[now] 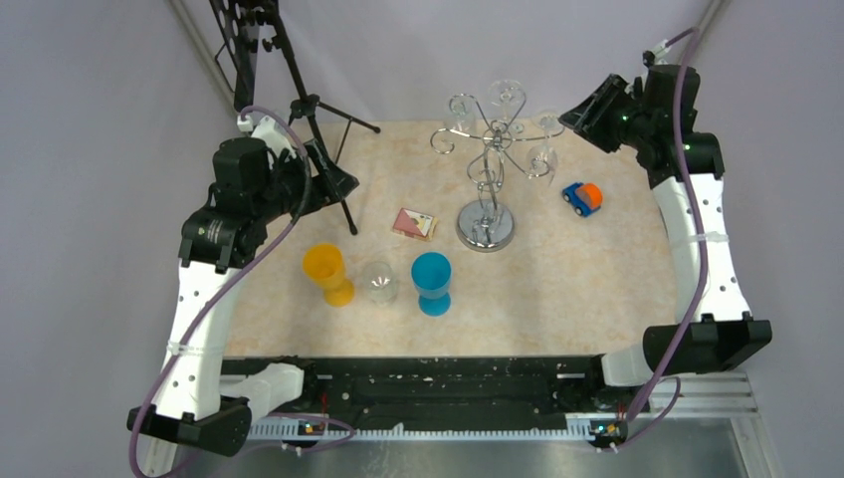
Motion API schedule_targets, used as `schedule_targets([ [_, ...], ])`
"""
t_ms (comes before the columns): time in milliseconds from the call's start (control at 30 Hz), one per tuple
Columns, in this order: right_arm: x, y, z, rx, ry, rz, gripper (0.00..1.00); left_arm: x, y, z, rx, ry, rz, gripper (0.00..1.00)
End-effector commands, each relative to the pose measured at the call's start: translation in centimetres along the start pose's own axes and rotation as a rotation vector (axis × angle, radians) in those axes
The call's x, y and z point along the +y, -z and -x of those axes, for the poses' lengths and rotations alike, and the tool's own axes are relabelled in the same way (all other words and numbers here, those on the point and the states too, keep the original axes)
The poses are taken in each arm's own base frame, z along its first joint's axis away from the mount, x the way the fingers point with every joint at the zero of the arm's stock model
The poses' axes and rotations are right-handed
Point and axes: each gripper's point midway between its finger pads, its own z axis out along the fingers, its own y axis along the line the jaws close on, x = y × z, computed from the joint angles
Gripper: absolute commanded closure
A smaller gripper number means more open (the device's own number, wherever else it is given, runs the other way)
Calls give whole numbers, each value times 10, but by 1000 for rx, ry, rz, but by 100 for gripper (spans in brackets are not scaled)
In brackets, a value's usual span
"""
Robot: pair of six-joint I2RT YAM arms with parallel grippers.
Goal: Take the wine glass off the wine glass rack
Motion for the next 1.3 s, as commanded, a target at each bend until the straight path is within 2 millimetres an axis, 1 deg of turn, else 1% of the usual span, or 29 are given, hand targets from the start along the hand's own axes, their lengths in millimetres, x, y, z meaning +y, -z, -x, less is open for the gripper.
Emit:
schedule_targets([
  [0,12,-7,13,-39,1,67,55,-7,5,10,-43,-13,-32,22],
  [133,9,-17,17,-60,4,69,56,-6,4,10,-39,-19,-28,22],
  [200,9,-20,19,-72,-2,75,58,-5,3,9,-37,-22,-24,22],
  [333,9,-28,20,-70,-1,81,71,-5,3,10,-38,-27,-18,22],
  [400,9,-31,20,-64,3,84,76,-4,5,11,-47,-30,-14,22],
  [600,9,-37,17,-50,-4,98,76,-2,7,14,-64,-38,-2,22],
  [767,18,-37,20,-79,-31,158,76,-3,6,14,-62,-38,-5,22],
  [867,24,-34,21,-100,-52,194,78,-3,6,14,-62,-37,-5,22],
  [933,26,-32,21,-106,-61,205,81,-3,7,14,-61,-36,-5,22],
  [1033,27,-31,22,-109,-76,206,92,-3,7,14,-62,-34,-7,22],
  [1133,28,-27,27,-134,-73,202,100,-3,8,13,-62,-31,-6,22],
  [1267,26,-24,33,-162,-64,188,100,-4,9,13,-62,-29,-10,23],
])
